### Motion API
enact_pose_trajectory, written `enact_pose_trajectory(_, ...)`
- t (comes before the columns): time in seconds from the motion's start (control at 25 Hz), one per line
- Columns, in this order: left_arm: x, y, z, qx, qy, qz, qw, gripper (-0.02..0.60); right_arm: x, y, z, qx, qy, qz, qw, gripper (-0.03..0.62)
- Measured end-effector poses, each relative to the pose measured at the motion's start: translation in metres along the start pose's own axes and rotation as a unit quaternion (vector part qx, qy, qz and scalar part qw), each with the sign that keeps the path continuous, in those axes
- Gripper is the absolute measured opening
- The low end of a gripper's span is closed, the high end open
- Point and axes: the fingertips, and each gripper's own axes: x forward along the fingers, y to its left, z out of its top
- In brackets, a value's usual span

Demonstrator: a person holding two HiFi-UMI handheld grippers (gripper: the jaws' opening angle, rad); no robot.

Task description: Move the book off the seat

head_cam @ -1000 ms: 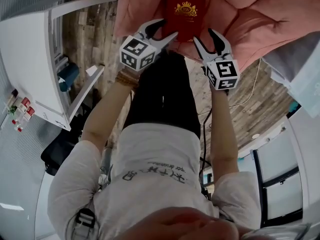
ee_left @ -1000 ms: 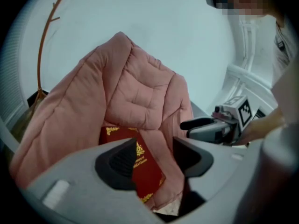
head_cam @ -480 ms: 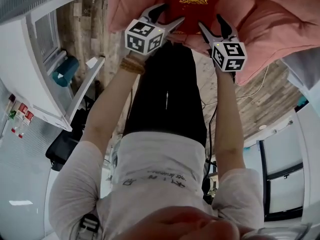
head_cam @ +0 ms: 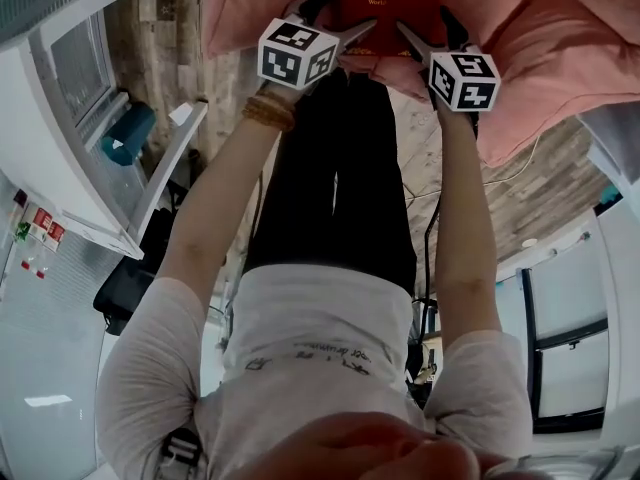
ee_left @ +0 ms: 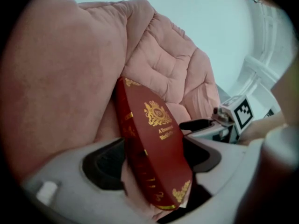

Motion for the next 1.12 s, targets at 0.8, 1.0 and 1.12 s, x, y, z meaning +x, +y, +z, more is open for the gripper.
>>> enact_pose_trajectory(0.8,0.012,0.007,-0.01,0.023,0.024,0.031,0.999,0.354,0.003,0.009,0.004,0.032,-0.028,-0.037,0.998,0.334)
enact_pose_trajectory(1.0,-0.005,-0.009,0.011,0.013,0.005,0.031,0.9994,0.354,-0.022,0.023,0.023,0.038,-0.05,-0.045,0.997,0.333)
enact_pose_trajectory(1.12,-0.02,-0.021,0.028,0.016,-0.008,0.03,0.9994,0.354,-0.043,0.031,0.043,0.039,-0.076,-0.057,0.995,0.316)
